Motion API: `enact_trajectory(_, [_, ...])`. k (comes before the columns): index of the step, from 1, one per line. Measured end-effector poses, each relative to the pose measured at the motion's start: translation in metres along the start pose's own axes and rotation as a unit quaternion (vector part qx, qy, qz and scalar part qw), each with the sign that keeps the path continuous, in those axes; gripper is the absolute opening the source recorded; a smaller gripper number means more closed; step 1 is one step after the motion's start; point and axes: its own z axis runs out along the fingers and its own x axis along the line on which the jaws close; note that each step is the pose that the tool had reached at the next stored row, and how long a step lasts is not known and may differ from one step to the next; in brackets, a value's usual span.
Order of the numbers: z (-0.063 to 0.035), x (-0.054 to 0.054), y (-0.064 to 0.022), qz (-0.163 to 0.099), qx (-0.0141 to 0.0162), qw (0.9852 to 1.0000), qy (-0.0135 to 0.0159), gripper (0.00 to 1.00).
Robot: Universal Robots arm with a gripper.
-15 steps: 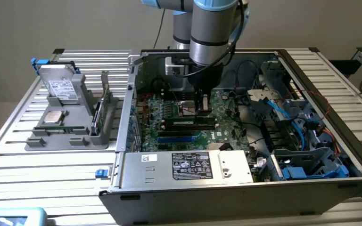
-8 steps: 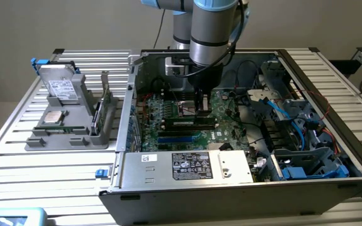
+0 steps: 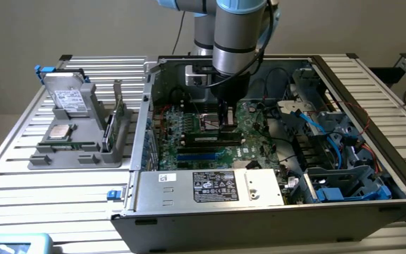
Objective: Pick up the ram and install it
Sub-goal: 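Insert the ram into the slot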
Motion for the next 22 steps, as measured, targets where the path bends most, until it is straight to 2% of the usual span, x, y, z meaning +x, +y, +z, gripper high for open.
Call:
enact_trajectory(4, [0.0005,-0.0001,0.0004,0.0,0.001,1.0,0.0,0.12])
enact_trajectory(22, [0.001,0.0,0.004,0.0,0.0012,1.0,-0.0001,0.12])
